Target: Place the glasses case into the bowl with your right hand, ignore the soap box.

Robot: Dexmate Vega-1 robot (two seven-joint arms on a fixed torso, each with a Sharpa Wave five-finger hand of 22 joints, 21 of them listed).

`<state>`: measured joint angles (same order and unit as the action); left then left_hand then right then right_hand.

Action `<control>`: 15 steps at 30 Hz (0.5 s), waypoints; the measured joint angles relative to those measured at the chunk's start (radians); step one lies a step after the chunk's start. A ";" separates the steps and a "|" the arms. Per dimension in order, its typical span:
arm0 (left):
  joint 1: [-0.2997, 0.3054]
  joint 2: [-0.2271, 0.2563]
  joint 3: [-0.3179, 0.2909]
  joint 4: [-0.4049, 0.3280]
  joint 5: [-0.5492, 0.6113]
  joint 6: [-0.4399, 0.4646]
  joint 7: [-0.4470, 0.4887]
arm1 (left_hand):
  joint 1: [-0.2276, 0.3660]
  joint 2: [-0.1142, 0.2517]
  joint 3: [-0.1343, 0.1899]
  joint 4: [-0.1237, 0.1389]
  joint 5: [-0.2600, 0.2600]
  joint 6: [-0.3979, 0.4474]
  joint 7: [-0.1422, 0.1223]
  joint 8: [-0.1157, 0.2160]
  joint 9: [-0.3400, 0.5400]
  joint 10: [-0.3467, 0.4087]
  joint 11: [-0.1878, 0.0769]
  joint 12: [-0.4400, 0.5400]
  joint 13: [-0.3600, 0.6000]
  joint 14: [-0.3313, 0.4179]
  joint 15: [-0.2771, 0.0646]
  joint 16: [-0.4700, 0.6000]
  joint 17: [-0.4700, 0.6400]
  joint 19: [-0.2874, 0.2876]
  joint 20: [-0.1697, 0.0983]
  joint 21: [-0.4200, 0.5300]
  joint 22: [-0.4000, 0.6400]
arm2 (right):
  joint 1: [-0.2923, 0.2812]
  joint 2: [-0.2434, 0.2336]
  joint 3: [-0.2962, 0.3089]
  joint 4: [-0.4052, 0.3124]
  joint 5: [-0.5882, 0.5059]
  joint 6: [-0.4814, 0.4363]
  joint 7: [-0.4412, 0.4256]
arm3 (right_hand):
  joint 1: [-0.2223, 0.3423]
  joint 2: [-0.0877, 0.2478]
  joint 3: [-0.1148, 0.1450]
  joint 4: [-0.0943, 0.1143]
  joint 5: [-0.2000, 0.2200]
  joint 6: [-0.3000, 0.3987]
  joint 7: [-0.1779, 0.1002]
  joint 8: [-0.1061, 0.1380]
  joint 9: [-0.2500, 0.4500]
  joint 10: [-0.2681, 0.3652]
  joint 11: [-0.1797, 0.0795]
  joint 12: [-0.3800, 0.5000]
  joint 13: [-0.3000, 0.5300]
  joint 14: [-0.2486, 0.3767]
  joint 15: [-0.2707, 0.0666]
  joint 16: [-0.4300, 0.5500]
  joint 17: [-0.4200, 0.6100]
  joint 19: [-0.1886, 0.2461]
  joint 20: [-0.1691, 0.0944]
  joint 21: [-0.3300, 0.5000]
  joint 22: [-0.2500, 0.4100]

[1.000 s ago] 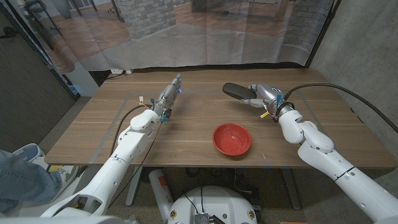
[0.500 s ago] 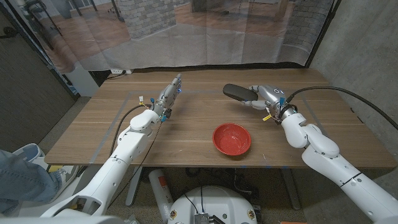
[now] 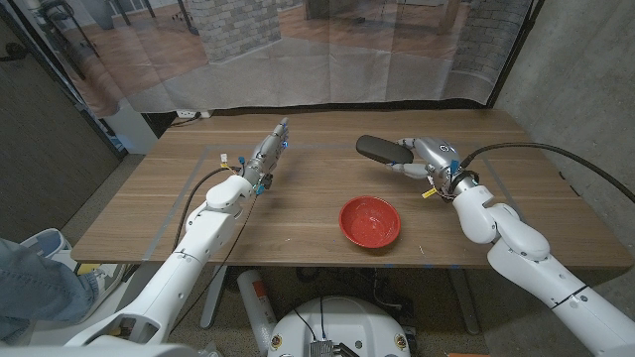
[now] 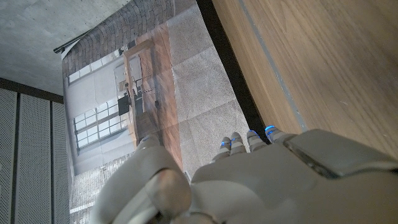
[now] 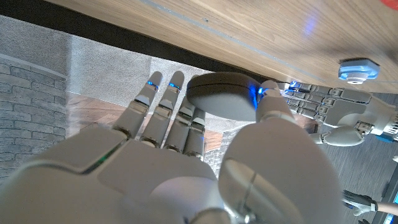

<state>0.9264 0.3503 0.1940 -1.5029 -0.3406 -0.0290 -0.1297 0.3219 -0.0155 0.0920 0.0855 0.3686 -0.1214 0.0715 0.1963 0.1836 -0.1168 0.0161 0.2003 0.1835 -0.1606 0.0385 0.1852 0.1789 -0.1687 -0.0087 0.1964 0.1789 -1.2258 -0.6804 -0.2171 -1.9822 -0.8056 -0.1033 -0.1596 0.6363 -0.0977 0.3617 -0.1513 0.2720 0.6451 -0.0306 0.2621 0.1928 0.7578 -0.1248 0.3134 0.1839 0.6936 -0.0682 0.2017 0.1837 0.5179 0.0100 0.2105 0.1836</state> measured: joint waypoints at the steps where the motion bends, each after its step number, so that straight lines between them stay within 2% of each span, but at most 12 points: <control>1: 0.000 0.000 0.000 0.000 0.000 0.000 0.000 | 0.000 0.000 0.000 0.000 0.000 0.000 0.000 0.000 0.000 0.000 0.000 0.000 0.000 0.000 0.000 0.000 0.000 0.000 0.000 0.000 0.000 | 0.000 0.000 0.000 0.000 -0.001 0.001 0.000 | 0.000 0.000 0.000 0.000 0.000 0.000 0.000 0.000 0.000 0.000 0.000 0.000 0.000 0.001 -0.001 0.000 0.000 0.003 -0.003 0.000 0.000; 13: -0.005 0.003 -0.001 0.011 -0.003 -0.003 -0.006 | 0.000 0.000 -0.003 0.003 0.000 0.000 0.000 0.000 0.000 0.005 0.005 0.000 0.000 0.000 0.000 0.000 0.000 0.000 0.000 0.000 0.000 | -0.034 0.009 0.021 -0.024 -0.002 0.015 -0.002 | -0.001 0.001 0.000 0.000 0.002 0.002 0.002 -0.003 0.000 0.002 0.002 0.000 0.000 0.002 -0.002 0.000 0.000 0.003 -0.010 0.000 0.000; 15: -0.007 0.003 -0.001 0.013 -0.005 -0.008 -0.014 | 0.000 0.000 -0.003 0.003 -0.006 0.000 0.000 0.000 0.000 0.005 0.005 0.000 0.000 0.000 0.000 0.000 0.000 0.000 0.000 0.000 0.000 | -0.061 0.016 0.038 -0.045 -0.002 0.018 -0.001 | -0.001 0.001 0.000 0.000 0.002 0.009 0.002 -0.006 0.000 0.006 -0.002 0.000 0.000 0.002 -0.002 0.000 0.000 0.003 -0.010 0.000 0.000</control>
<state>0.9193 0.3531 0.1926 -1.4895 -0.3460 -0.0367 -0.1440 0.3219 -0.0156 0.0892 0.0884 0.3631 -0.1214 0.0715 0.1963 0.1836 -0.1113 0.0216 0.2003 0.1835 -0.1605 0.0385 0.1852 0.1789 -0.1686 -0.0087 0.1964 0.1789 -1.2867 -0.6647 -0.1795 -2.0267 -0.8078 -0.0849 -0.1609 0.6353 -0.0966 0.3617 -0.1513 0.2740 0.6545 -0.0290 0.2564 0.1928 0.7636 -0.1267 0.3134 0.1838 0.6951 -0.0698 0.2017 0.1837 0.5207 -0.0004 0.2105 0.1836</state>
